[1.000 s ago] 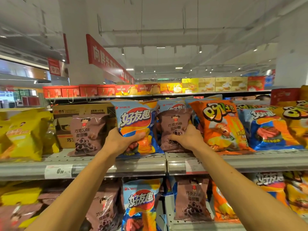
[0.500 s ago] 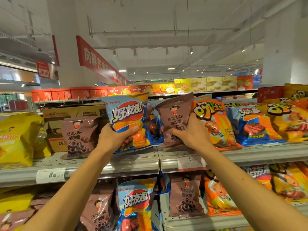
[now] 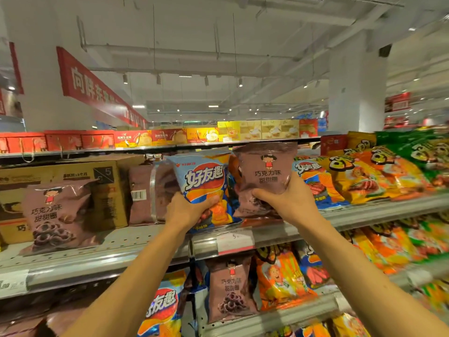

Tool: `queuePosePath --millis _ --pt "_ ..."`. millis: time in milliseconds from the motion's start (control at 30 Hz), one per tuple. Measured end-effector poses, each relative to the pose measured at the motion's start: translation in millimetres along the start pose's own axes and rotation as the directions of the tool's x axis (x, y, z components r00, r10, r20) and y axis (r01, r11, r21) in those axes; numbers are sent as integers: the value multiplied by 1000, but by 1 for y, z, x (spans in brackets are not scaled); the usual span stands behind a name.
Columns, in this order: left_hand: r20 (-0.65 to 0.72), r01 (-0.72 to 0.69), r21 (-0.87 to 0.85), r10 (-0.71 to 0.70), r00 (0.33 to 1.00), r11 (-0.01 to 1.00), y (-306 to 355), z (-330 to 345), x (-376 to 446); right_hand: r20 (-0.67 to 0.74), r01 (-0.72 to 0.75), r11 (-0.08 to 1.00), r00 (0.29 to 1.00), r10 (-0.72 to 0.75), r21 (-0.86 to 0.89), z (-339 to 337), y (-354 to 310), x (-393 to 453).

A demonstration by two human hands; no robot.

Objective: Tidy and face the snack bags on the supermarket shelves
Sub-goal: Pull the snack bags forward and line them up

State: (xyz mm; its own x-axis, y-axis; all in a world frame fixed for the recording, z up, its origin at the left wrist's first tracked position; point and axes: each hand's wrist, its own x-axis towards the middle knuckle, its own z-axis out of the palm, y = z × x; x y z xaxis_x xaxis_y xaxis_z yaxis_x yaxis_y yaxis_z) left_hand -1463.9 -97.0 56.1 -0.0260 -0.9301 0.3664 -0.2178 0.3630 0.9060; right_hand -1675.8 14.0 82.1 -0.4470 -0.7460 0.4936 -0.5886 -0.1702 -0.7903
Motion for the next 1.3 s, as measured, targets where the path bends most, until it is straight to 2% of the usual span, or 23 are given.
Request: queuePosePath --millis 167,333,467,533,600,733,867,967,1133,1300 --pt "153 15 136 -36 988 991 -7 8 11 30 -6 999 1000 5 41 2 7 -9" --pt "251 -33 265 -35 967 964 -2 -3 6 29 25 995 999 -28 98 12 1 -18" --pt "244 -176 368 88 966 913 -10 -27 -12 18 86 984 996 -90 153 34 -18 -25" --pt "206 -273 492 195 959 826 -14 -44 -24 43 117 978 991 -126 172 52 -30 -28" --pt "167 -297 627 249 954 720 -17 -67 -35 53 142 972 987 -154 187 73 -44 -31" --pt "84 -189 866 237 968 463 -24 -125 -59 107 149 972 980 -171 181 122 -73 -39" --pt "36 -120 934 245 969 337 -25 -166 -75 198 147 970 962 -186 196 170 -94 -47" --pt "-4 -79 932 228 974 355 -25 -180 -78 258 136 984 953 -161 113 195 -100 -48" --pt "11 -108 922 253 967 373 -33 -186 -77 354 92 996 931 -86 0 221 -99 -48" --pt "-8 -124 914 322 947 387 -43 -187 -76 366 109 983 929 -49 -146 225 -96 -49"
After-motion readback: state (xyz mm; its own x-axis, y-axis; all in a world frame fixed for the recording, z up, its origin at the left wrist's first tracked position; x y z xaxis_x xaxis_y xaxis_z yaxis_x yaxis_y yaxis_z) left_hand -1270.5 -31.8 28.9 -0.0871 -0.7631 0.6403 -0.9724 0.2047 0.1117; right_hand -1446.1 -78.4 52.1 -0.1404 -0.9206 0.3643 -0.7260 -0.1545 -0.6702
